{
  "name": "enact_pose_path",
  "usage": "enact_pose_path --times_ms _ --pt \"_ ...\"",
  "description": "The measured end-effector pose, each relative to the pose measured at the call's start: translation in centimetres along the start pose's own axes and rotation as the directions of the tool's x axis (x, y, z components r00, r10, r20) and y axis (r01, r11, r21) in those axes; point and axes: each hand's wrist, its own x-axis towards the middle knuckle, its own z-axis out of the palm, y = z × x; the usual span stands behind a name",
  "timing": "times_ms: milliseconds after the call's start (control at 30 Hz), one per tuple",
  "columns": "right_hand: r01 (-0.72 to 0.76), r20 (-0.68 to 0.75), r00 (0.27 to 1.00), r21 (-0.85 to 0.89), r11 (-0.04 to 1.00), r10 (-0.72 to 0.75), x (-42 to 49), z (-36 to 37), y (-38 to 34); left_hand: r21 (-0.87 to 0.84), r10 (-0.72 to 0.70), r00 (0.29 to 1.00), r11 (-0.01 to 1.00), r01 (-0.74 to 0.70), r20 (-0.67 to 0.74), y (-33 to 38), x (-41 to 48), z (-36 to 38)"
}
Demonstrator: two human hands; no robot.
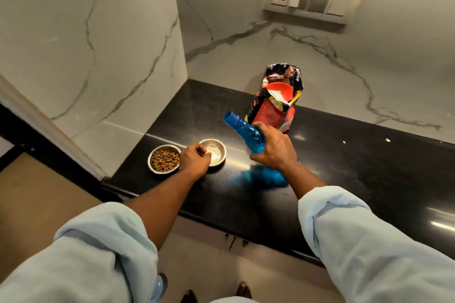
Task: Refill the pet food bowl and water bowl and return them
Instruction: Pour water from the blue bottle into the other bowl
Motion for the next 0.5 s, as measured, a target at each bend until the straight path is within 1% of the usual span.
enact_pose_path --times_ms 100,200,267,333,500 --pt "0.014 0.024 1.000 -0.047 0.999 -0.013 1.0 0.7 -0.7 -0.033 -0.055 0.998 0.998 0.054 -0.012 -1.1 -0.1 -0.5" --pt "0.002 0.072 0.997 -0.035 0.999 0.001 1.7 0.9 -1.1 -0.027 -0.108 0.994 0.994 0.108 0.003 -3.1 0.6 0.3" --pt "-0.015 0.109 0.994 -0.023 1.000 0.018 2.1 1.1 -1.2 -0.022 -0.156 0.988 0.987 0.156 -0.017 -3.5 0.6 0.4" --pt "-0.010 0.149 0.989 -0.050 0.999 0.017 2.4 1.3 -1.4 -0.058 -0.209 0.978 0.976 0.208 -0.013 -2.9 -0.2 0.0" --pt "0.044 0.267 0.964 -0.183 0.982 0.007 2.8 2.5 -1.3 -0.200 -0.312 0.947 0.926 0.320 0.071 -2.4 -0.6 0.0"
